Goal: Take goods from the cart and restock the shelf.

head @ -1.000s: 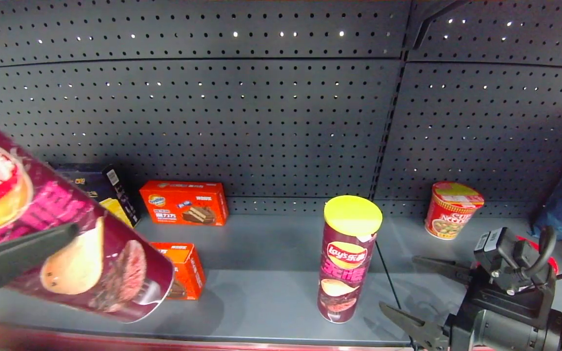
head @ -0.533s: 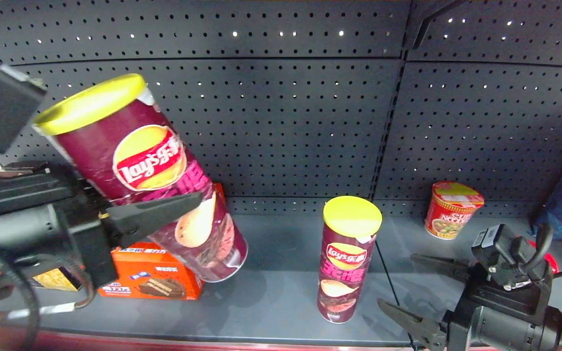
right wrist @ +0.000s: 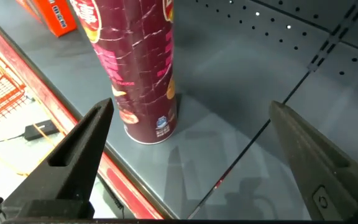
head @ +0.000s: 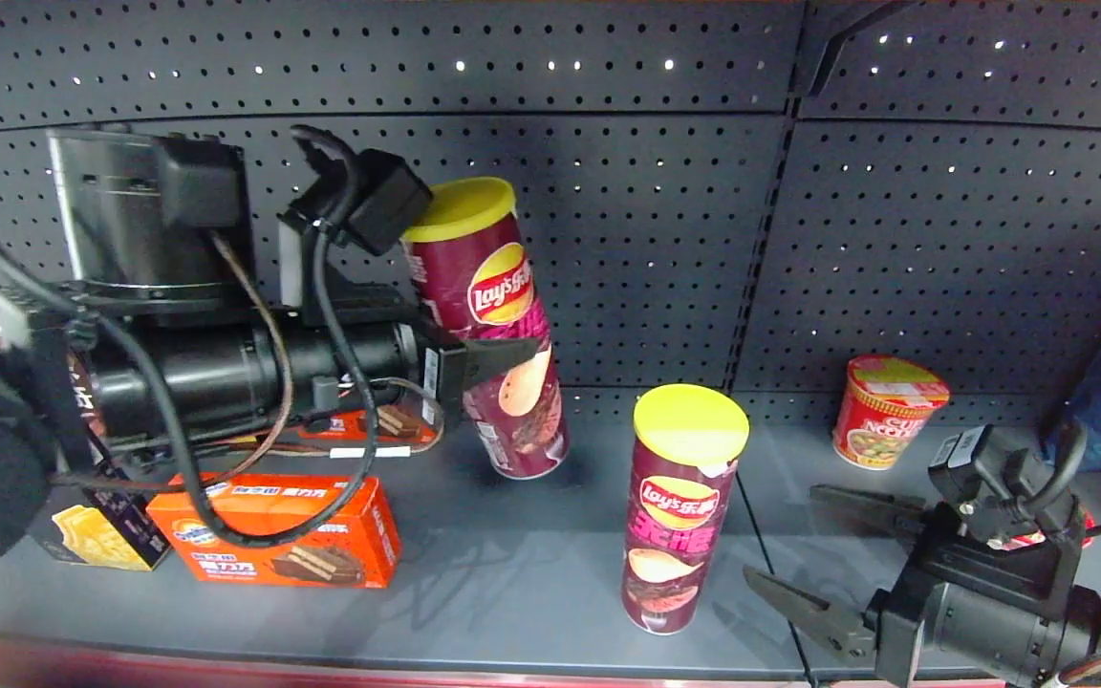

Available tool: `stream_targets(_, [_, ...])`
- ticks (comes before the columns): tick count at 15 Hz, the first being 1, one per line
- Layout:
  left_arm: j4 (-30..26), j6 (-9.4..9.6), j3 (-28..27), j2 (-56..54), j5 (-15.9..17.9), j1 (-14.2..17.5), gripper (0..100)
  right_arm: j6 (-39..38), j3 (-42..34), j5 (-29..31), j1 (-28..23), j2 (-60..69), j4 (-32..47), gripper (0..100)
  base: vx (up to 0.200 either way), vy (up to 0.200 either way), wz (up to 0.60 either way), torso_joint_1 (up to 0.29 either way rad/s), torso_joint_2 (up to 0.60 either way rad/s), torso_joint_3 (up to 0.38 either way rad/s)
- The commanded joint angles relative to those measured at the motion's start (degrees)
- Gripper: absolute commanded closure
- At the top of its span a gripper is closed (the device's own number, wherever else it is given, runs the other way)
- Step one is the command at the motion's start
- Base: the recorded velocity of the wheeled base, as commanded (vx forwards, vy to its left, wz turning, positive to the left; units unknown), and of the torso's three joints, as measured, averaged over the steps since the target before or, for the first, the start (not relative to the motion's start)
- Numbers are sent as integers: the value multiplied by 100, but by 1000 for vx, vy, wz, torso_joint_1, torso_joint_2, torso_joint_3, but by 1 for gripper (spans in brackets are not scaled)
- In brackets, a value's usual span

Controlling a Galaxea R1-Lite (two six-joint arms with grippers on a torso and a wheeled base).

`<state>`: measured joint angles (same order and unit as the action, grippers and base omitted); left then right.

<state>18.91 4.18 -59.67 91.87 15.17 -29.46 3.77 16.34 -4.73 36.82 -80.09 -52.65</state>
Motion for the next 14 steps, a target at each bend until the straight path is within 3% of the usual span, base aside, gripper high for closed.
stream_targets(1, [-10, 443, -545, 894, 153, 160, 100, 1, 1, -2, -34, 11, 0, 0, 0, 0, 0, 0, 0, 0])
stream_targets(8, [-71, 663, -1205, 1861, 250, 55, 100, 1, 1, -10, -166, 20, 0, 0, 0, 0, 0, 0, 0, 0])
stream_targets(14, [-71, 663, -1653, 2424, 294, -77, 100, 1, -25, -10, -175, 20, 0, 0, 0, 0, 0, 0, 0, 0])
